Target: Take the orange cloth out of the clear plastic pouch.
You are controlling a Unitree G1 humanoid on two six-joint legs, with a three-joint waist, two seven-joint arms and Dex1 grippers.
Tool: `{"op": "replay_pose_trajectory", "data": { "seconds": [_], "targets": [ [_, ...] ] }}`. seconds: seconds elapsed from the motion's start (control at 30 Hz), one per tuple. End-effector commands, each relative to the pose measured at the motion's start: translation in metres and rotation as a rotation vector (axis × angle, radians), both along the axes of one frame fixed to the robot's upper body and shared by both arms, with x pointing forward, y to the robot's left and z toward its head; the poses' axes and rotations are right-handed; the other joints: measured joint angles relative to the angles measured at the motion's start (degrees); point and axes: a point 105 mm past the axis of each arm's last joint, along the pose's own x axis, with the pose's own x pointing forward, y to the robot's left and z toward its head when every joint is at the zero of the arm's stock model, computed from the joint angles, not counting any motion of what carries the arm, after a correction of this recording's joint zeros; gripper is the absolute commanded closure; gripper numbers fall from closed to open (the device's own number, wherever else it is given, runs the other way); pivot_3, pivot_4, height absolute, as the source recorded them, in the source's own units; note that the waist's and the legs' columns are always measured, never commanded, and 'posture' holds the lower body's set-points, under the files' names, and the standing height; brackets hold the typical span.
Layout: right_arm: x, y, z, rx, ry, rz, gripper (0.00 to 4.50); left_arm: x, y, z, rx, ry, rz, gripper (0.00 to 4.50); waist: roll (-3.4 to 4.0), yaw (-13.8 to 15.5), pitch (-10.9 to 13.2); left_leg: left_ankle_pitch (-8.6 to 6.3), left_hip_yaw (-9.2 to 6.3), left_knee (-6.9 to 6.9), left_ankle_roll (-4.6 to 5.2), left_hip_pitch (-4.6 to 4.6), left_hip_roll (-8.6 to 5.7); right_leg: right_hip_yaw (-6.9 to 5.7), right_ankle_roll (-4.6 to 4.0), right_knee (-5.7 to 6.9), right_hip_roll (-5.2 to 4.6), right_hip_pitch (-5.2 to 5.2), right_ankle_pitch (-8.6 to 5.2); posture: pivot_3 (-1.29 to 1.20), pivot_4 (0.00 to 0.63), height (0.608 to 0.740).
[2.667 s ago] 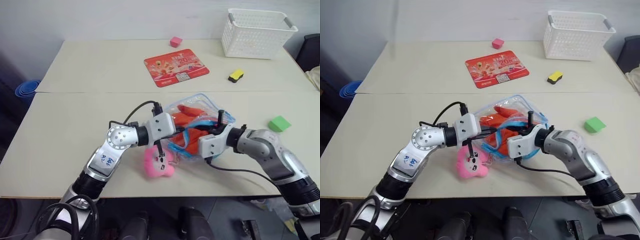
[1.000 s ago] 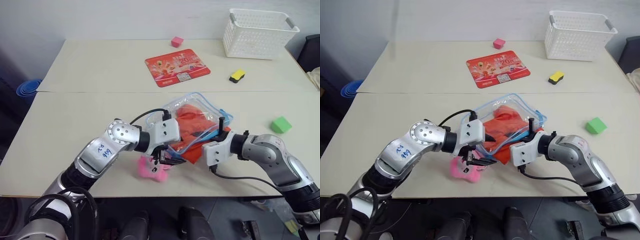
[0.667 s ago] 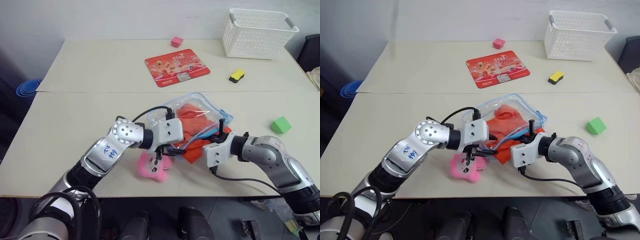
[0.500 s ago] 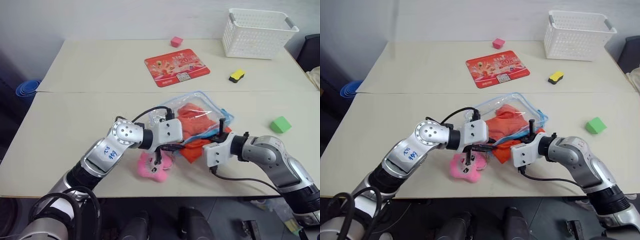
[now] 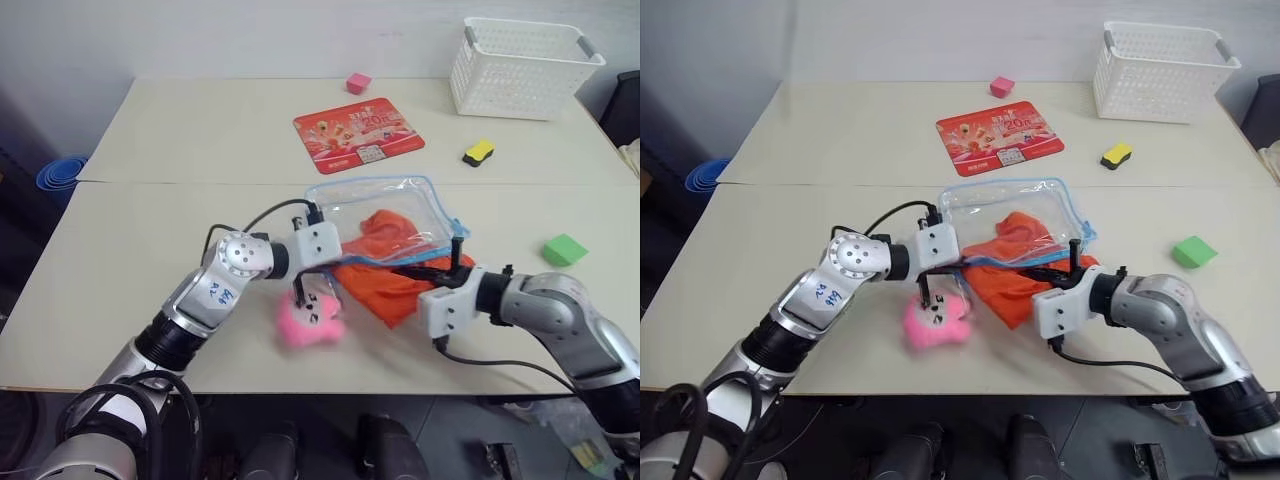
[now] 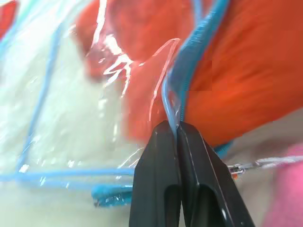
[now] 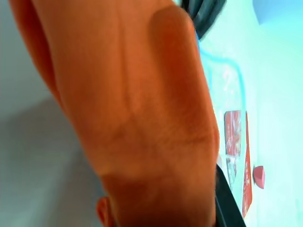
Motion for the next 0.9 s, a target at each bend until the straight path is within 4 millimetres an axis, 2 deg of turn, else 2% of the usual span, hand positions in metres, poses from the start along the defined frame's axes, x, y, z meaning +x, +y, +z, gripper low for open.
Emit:
{"op": "replay_pose_trajectory", "data": {
  "seconds": [0.03, 0.13, 0.23, 0.47, 0.53, 0.57, 0.67, 0.77, 0.8, 0.87, 0.9],
  "targets": [
    [-0.025, -0.002, 0.018, -0.022, -0.026, 0.105, 4.5, 0.011, 0.009, 0.013, -0.007, -0.081, 0.039, 4.47, 0.0, 0.01, 0.0, 0.0, 0.01, 0.0, 0.01, 0.0, 0.0, 0.0, 0.0, 0.01, 0.0, 0.0, 0.0, 0.0, 0.15, 0.74],
    [-0.028, -0.02, 0.022, -0.108, -0.049, 0.103, 4.5, 0.013, 0.013, 0.01, 0.001, -0.084, 0.045, 4.47, 0.0, -0.01, 0.0, 0.0, 0.02, 0.01, 0.01, 0.0, -0.01, -0.01, 0.01, 0.01, -0.01, 0.01, 0.0, 0.0, 0.15, 0.74],
    [-0.02, -0.049, 0.041, -0.21, -0.116, 0.06, 4.5, 0.014, 0.016, 0.007, 0.005, -0.081, 0.05, 4.47, 0.0, -0.08, 0.0, 0.0, 0.1, 0.02, 0.02, 0.02, 0.0, -0.02, 0.01, 0.01, -0.01, 0.0, 0.0, 0.0, 0.15, 0.74],
    [0.022, -0.115, 0.152, -0.179, -0.465, -0.242, 4.5, 0.008, 0.017, 0.002, 0.011, -0.063, 0.019, 4.47, 0.07, -0.67, 0.03, 0.0, 0.25, -0.01, 0.02, 0.05, 0.05, 0.03, 0.0, 0.0, -0.04, -0.1, 0.0, 0.0, 0.15, 0.74],
    [0.034, -0.128, 0.17, -0.15, -0.564, -0.33, 4.5, -0.002, 0.01, 0.001, 0.005, -0.046, -0.039, 4.47, 0.06, -0.7, 0.03, 0.0, 0.26, -0.06, 0.01, 0.03, 0.06, 0.08, -0.02, -0.02, -0.06, -0.12, -0.01, 0.0, 0.15, 0.74],
    [0.039, -0.133, 0.169, -0.153, -0.576, -0.355, 4.5, -0.007, 0.008, 0.001, 0.004, -0.037, -0.061, 4.47, 0.07, -0.74, 0.03, -0.01, 0.23, -0.06, 0.0, 0.03, 0.09, 0.14, -0.02, 0.0, -0.1, -0.11, -0.01, 0.0, 0.15, 0.74],
    [0.05, -0.14, 0.13, -0.155, -0.494, -0.378, 4.5, -0.023, 0.003, 0.003, 0.012, -0.019, -0.148, 4.47, 0.04, -0.35, 0.02, -0.01, 0.23, -0.09, 0.01, -0.06, 0.07, 0.16, -0.02, 0.01, -0.12, -0.15, -0.01, 0.0, 0.15, 0.74],
    [0.056, -0.147, 0.069, -0.198, -0.391, -0.412, 4.5, -0.035, 0.013, 0.011, 0.054, -0.025, -0.175, 4.47, 0.08, -0.19, 0.02, -0.02, 0.25, -0.07, 0.02, -0.1, 0.07, 0.15, -0.02, 0.0, -0.1, -0.15, -0.01, 0.0, 0.15, 0.74],
    [0.056, -0.148, 0.054, -0.218, -0.382, -0.412, 4.5, -0.038, 0.017, 0.015, 0.062, -0.027, -0.176, 4.47, 0.08, -0.19, 0.03, 0.0, 0.3, -0.09, 0.06, -0.12, 0.01, 0.17, -0.02, 0.02, -0.09, -0.18, -0.01, 0.0, 0.15, 0.74],
    [0.056, -0.153, 0.049, -0.249, -0.427, -0.433, 4.5, -0.042, 0.023, 0.016, 0.098, -0.025, -0.186, 4.47, 0.26, -0.22, 0.04, 0.0, 0.3, -0.08, 0.06, -0.11, 0.04, 0.2, -0.02, 0.08, -0.07, -0.2, -0.01, 0.0, 0.15, 0.74],
    [0.059, -0.161, 0.059, -0.26, -0.503, -0.471, 4.5, -0.045, 0.029, 0.014, 0.14, -0.028, -0.197, 4.47, 0.4, -0.32, 0.08, 0.01, 0.4, -0.09, 0.06, -0.16, 0.0, 0.3, -0.02, 0.1, -0.06, -0.32, -0.01, 0.0, 0.15, 0.74]
  ]
}}
